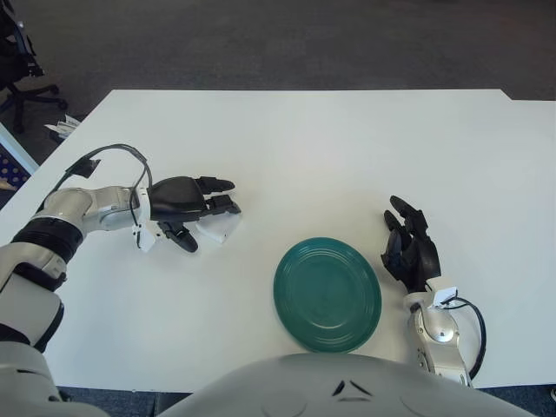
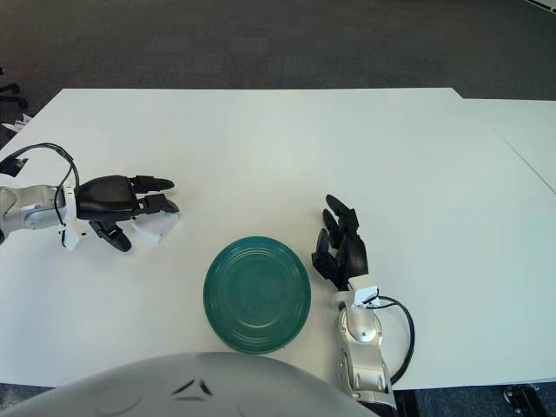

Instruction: Put the charger into the plate.

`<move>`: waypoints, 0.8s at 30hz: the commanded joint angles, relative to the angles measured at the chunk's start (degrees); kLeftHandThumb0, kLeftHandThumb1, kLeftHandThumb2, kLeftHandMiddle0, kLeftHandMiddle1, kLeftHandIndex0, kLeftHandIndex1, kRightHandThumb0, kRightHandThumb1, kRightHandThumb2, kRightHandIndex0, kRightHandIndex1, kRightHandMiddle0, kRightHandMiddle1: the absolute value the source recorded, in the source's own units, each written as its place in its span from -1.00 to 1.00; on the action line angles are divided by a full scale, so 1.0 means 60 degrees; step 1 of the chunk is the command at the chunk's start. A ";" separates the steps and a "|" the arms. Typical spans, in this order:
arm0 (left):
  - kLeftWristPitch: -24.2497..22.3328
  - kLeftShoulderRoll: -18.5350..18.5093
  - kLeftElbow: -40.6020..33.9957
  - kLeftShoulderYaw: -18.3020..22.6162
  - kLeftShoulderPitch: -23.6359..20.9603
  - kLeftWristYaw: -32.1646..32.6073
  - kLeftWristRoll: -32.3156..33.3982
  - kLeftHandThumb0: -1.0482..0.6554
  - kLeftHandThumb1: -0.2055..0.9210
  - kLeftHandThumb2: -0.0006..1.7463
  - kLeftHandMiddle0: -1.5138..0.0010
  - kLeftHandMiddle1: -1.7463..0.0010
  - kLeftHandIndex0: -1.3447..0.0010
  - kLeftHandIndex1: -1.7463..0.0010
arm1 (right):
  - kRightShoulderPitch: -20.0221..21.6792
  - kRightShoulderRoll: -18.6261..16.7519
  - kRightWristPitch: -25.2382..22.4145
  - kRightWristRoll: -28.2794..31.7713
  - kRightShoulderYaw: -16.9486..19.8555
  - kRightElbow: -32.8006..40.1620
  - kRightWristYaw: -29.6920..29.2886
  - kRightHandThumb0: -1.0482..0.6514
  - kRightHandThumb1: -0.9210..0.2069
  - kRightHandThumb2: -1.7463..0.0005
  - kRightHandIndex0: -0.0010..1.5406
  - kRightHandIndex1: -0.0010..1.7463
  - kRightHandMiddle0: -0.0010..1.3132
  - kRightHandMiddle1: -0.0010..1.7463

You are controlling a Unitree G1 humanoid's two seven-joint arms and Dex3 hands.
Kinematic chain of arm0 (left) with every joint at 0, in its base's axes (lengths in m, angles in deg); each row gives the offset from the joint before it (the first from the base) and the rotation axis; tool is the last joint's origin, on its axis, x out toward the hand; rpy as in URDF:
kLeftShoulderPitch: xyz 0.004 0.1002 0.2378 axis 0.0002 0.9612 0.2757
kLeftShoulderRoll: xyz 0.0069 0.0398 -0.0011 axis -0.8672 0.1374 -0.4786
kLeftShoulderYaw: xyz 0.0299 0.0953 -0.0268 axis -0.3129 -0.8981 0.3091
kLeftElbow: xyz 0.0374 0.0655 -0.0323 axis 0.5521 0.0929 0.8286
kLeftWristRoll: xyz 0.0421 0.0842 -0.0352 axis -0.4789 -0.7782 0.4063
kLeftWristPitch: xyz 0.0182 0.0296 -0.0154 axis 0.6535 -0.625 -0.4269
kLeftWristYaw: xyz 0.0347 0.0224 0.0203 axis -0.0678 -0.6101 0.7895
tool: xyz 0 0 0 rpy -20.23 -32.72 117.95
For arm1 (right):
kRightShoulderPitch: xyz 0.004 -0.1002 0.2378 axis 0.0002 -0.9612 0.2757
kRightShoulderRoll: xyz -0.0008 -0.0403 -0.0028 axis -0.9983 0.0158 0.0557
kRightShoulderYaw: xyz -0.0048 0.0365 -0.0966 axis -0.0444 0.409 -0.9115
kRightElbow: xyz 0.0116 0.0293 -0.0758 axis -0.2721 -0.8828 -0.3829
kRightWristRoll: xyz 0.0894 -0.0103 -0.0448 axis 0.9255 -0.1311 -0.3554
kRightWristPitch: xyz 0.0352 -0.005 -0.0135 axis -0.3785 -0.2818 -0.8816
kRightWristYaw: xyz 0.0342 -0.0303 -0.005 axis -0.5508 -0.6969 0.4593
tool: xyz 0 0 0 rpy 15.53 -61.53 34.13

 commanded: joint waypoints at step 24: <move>-0.0962 0.0606 0.0722 0.0195 0.0226 -0.0985 0.0010 -1.00 1.00 -0.30 0.68 0.99 0.99 0.11 | -0.0750 -0.0022 -0.0994 0.0169 0.0078 -0.0641 0.0104 -0.62 -1.00 0.07 -0.62 -0.99 -1.00 -0.29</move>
